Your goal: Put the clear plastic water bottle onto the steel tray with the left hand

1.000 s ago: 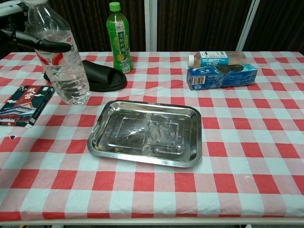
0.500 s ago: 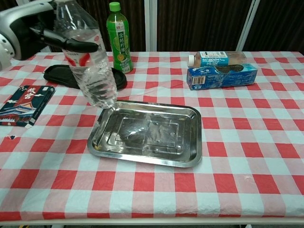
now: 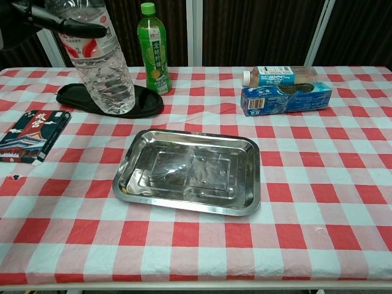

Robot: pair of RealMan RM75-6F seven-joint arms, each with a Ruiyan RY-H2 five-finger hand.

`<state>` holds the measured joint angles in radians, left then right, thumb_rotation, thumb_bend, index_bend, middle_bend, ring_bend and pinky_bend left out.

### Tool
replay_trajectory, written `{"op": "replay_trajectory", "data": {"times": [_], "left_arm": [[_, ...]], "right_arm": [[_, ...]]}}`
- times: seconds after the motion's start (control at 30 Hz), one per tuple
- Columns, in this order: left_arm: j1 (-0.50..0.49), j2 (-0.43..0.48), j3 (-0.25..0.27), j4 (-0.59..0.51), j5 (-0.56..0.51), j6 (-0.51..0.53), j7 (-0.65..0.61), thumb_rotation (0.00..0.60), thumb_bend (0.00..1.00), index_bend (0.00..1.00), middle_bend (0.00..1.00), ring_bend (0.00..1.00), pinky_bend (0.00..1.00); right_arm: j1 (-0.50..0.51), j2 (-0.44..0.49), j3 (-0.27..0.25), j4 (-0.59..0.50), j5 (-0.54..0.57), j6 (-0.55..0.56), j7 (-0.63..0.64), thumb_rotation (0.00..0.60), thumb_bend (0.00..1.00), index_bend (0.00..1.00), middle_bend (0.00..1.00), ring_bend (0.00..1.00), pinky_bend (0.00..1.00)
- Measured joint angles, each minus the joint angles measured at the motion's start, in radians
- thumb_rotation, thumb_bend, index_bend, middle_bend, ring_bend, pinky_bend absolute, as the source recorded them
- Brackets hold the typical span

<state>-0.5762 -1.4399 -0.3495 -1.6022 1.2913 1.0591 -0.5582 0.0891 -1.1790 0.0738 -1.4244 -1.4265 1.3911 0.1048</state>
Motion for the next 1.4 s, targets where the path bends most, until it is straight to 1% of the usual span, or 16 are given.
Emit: {"op": "replay_trajectory", "data": {"times": [0.07,0.2,0.27,0.33,0.4,0.5,0.57,0.7,0.77,0.9,1.17,1.33,1.4], "left_arm": [[0.004,0.013,-0.007,0.017,-0.018,0.001,0.000,0.600,0.25,0.62,0.68,0.55,0.54],[0.000,0.023,-0.018,0.077,-0.118,-0.016,0.001,0.600,0.25,0.62,0.68,0.55,0.54],[-0.006,0.015,-0.013,0.075,-0.137,-0.026,0.000,0.600,0.25,0.62,0.68,0.55,0.54],[-0.015,0.001,-0.001,0.054,-0.117,-0.032,0.002,0.600,0.25,0.62,0.68,0.55,0.54],[-0.018,-0.011,0.015,0.029,-0.069,-0.029,0.008,0.600,0.25,0.61,0.68,0.55,0.54],[-0.015,-0.013,0.026,0.019,-0.017,-0.025,0.019,0.600,0.25,0.61,0.68,0.55,0.54],[-0.011,-0.011,0.030,0.019,-0.025,-0.025,0.026,0.600,0.25,0.61,0.68,0.55,0.54],[-0.002,-0.015,0.046,0.016,-0.081,-0.016,0.036,0.600,0.24,0.61,0.68,0.55,0.54],[0.000,-0.028,0.055,0.018,-0.073,-0.007,0.039,0.600,0.24,0.60,0.68,0.55,0.54],[0.002,-0.097,0.080,0.036,-0.006,0.025,0.044,0.600,0.24,0.59,0.68,0.55,0.54],[-0.022,-0.234,0.100,0.111,0.010,0.037,0.067,0.600,0.24,0.59,0.68,0.55,0.54],[-0.035,-0.294,0.123,0.186,0.079,0.069,0.078,0.600,0.24,0.59,0.68,0.55,0.54],[-0.038,-0.317,0.128,0.206,0.085,0.075,0.067,0.600,0.24,0.59,0.68,0.55,0.54]], "right_arm": [[0.000,0.002,0.001,0.000,0.002,-0.001,0.005,0.600,0.10,0.00,0.00,0.00,0.00],[0.000,0.000,0.001,0.003,0.003,-0.004,0.003,0.600,0.10,0.00,0.00,0.00,0.00],[0.001,-0.003,0.001,0.006,0.006,-0.008,-0.002,0.600,0.10,0.00,0.00,0.00,0.00],[0.003,-0.006,0.000,0.008,0.008,-0.013,-0.008,0.600,0.10,0.00,0.00,0.00,0.00],[0.003,-0.007,-0.001,0.009,0.008,-0.014,-0.008,0.600,0.10,0.00,0.00,0.00,0.00],[0.003,-0.007,-0.004,0.011,0.002,-0.013,-0.004,0.600,0.10,0.00,0.00,0.00,0.00],[0.004,-0.009,-0.005,0.014,0.003,-0.019,-0.002,0.600,0.10,0.00,0.00,0.00,0.00],[0.006,-0.013,-0.009,0.021,0.003,-0.026,-0.002,0.600,0.10,0.00,0.00,0.00,0.00],[0.005,-0.012,-0.007,0.019,0.003,-0.020,0.000,0.600,0.10,0.00,0.00,0.00,0.00],[0.005,-0.010,-0.002,0.018,0.010,-0.022,0.004,0.600,0.10,0.00,0.00,0.00,0.00],[0.008,-0.009,-0.001,0.021,0.014,-0.031,0.012,0.600,0.10,0.00,0.00,0.00,0.00],[0.008,-0.004,0.004,0.019,0.021,-0.033,0.017,0.600,0.10,0.00,0.00,0.00,0.00],[0.009,-0.005,0.004,0.021,0.023,-0.036,0.017,0.600,0.10,0.00,0.00,0.00,0.00]]}}
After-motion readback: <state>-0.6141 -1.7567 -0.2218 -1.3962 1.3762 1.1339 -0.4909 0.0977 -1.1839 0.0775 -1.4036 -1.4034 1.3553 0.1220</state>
